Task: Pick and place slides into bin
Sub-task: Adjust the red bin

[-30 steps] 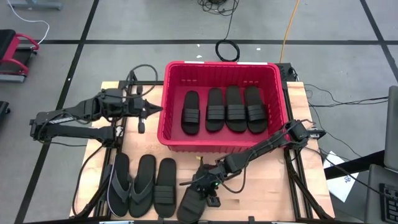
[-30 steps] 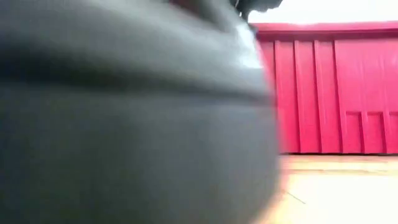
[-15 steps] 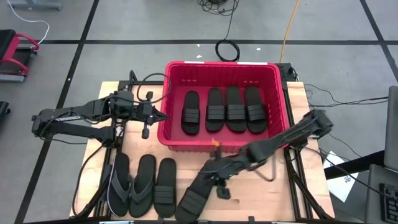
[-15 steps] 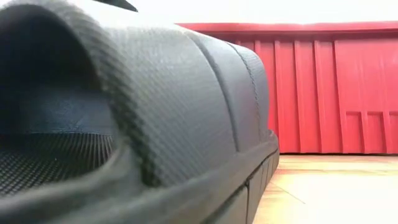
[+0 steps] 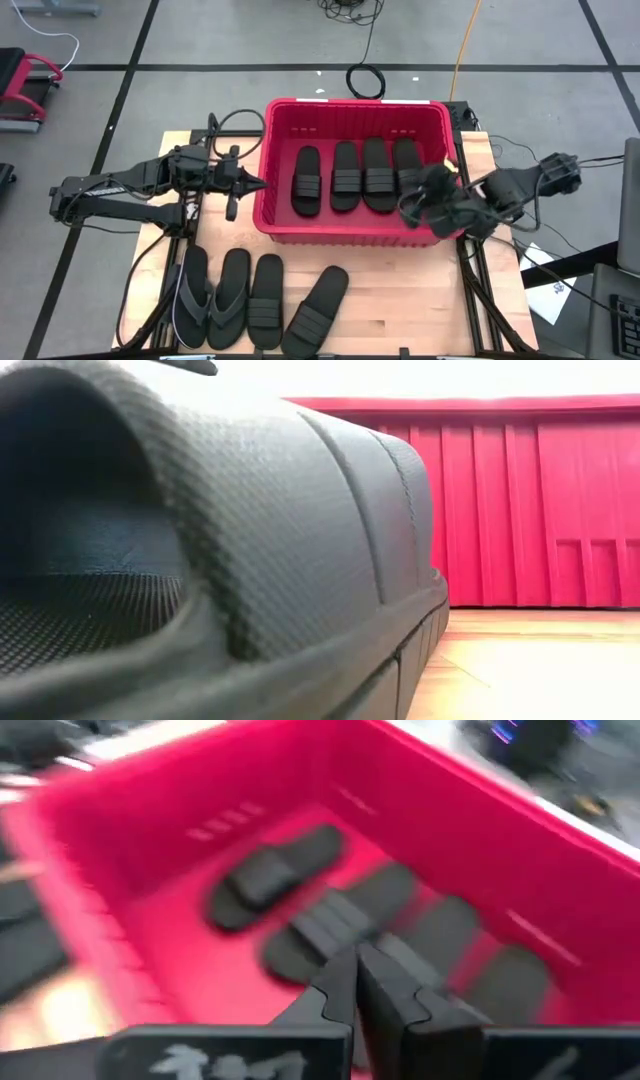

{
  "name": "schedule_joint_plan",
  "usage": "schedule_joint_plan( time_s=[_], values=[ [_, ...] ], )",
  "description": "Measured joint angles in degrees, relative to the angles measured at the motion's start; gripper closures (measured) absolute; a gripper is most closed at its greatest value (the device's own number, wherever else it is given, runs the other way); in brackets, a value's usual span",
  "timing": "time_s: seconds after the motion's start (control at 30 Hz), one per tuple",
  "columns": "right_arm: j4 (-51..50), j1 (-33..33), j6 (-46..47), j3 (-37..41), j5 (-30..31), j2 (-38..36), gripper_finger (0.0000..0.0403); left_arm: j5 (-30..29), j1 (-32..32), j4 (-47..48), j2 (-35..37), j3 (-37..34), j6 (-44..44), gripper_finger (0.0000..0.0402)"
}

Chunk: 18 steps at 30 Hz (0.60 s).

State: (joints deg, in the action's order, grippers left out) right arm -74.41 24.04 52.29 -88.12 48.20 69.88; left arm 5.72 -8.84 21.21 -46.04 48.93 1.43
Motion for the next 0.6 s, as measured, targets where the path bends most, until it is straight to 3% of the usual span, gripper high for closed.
schedule_joint_plan(
  time_s=[0.17, 0.37, 0.6],
  values=[
    [-16.49, -7.27, 9.35, 0.18, 1.35, -1.98, 0.0402, -1.73, 0.00, 0.02, 0.00, 0.00, -4.08, 0.0397],
    [-15.54, -20.99, 4.28, 4.54, -0.63, -4.71, 0.0402, -1.80, -0.02, -0.10, -0.31, 0.00, -7.09, 0.0393],
    [-15.66, -36.52, 2.89, 14.45, -10.10, -9.63, 0.0403, -3.93, -0.09, 0.33, -0.46, 0.00, -11.15, 0.0393]
  ],
)
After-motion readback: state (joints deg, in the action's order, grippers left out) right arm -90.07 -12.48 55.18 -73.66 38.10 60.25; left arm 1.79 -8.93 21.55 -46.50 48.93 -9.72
